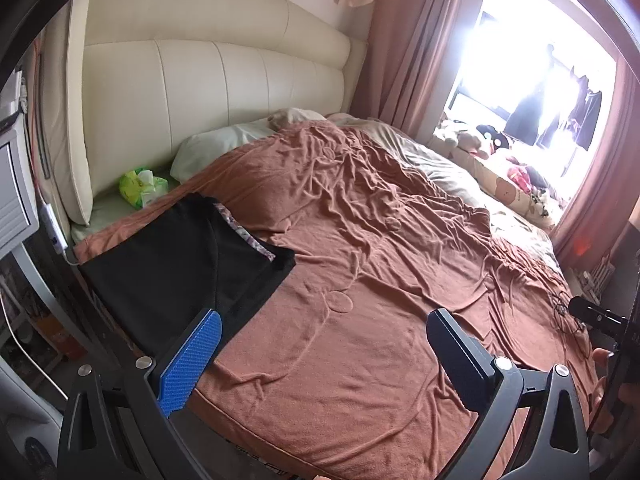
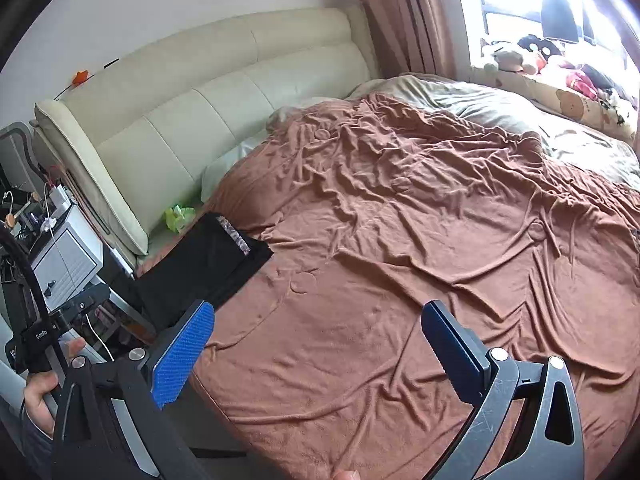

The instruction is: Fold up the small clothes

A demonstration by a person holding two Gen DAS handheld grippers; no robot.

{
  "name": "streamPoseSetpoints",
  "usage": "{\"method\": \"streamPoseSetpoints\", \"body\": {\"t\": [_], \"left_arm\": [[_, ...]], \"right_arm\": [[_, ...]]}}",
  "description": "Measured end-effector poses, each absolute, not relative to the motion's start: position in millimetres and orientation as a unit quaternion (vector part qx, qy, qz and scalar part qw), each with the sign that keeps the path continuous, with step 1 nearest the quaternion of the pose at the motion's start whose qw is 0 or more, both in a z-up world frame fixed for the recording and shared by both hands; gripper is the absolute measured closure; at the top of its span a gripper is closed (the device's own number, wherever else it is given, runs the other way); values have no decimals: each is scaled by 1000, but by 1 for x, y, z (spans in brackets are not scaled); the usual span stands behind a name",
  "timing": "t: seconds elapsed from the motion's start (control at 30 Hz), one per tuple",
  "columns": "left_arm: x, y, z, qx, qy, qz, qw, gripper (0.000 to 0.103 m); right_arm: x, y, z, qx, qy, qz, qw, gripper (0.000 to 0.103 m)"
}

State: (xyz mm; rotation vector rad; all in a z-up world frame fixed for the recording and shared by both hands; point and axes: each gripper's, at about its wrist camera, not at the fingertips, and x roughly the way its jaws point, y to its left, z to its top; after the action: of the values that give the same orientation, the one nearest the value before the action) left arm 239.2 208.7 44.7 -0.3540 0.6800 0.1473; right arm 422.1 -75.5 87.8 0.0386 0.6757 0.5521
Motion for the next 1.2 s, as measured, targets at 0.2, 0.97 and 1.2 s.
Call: {"method": "streamPoseSetpoints", "body": {"t": [0.2, 0.97, 1.2], "left_arm": [[214, 181, 56, -166, 314, 55, 933, 0], [112, 107, 84, -131, 273, 21, 953, 0], [87, 89, 88, -111, 263, 8, 958, 0]], "right_arm": [[382, -102, 99, 10, 307, 249, 919, 0], [240, -167, 110, 4, 249, 221, 943, 0], [208, -175, 98, -2, 244, 221, 944, 0]]}}
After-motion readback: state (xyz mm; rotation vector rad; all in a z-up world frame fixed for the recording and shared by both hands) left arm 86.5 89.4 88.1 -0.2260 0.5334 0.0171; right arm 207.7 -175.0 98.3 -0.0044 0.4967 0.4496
